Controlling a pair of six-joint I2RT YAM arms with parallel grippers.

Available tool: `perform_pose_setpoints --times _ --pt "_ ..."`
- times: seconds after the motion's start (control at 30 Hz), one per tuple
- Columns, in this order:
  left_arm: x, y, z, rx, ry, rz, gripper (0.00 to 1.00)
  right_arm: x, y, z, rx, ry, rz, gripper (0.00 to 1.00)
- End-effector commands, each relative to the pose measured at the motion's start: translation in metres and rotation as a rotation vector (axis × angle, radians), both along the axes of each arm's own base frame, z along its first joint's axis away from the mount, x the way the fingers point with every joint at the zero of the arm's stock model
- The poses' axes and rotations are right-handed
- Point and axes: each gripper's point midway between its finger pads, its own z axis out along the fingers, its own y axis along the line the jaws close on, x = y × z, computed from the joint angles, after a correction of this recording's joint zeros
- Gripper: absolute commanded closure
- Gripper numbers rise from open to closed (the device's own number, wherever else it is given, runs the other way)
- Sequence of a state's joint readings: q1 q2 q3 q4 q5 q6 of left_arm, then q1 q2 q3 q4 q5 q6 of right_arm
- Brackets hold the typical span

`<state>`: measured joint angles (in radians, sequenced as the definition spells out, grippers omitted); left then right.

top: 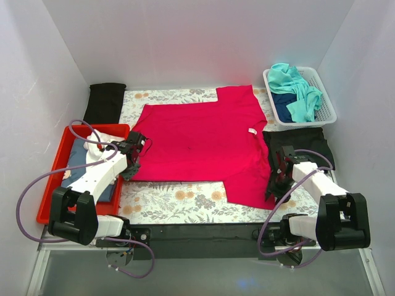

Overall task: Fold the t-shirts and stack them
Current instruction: Grap the side of the flattened tshirt closest away from the robot with both arms

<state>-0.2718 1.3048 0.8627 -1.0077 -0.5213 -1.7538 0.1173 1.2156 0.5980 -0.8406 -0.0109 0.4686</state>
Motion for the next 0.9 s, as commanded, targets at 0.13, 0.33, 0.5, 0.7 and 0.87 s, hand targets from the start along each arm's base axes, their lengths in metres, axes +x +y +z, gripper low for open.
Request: perform_pose_setpoints --times 0.13,0.33,0.5,0.7,0.87 --pt "0.007 0.006 0.018 0.008 -0.061 0.001 1.00 -0.001 0.000 -0.001 -0.002 0.046 -0.020 0.52" --pt "0.008 0.007 0.027 0.005 -0.088 0.007 1.00 -0.003 -0.002 -0.003 -0.018 0.100 -0.024 0.54" --pt "0.008 0.006 0.029 -0.002 -0.102 0.008 1.00 -0.002 -0.009 -0.006 -0.058 0.113 -0.016 0.53" --pt "0.007 0.006 0.030 -0.005 -0.109 0.006 1.00 -0.002 -0.010 -0.008 -0.069 0.124 -0.001 0.63" --pt "0.007 0.006 0.030 -0.004 -0.108 0.003 1.00 -0.001 -0.010 -0.007 -0.066 0.119 0.001 0.89"
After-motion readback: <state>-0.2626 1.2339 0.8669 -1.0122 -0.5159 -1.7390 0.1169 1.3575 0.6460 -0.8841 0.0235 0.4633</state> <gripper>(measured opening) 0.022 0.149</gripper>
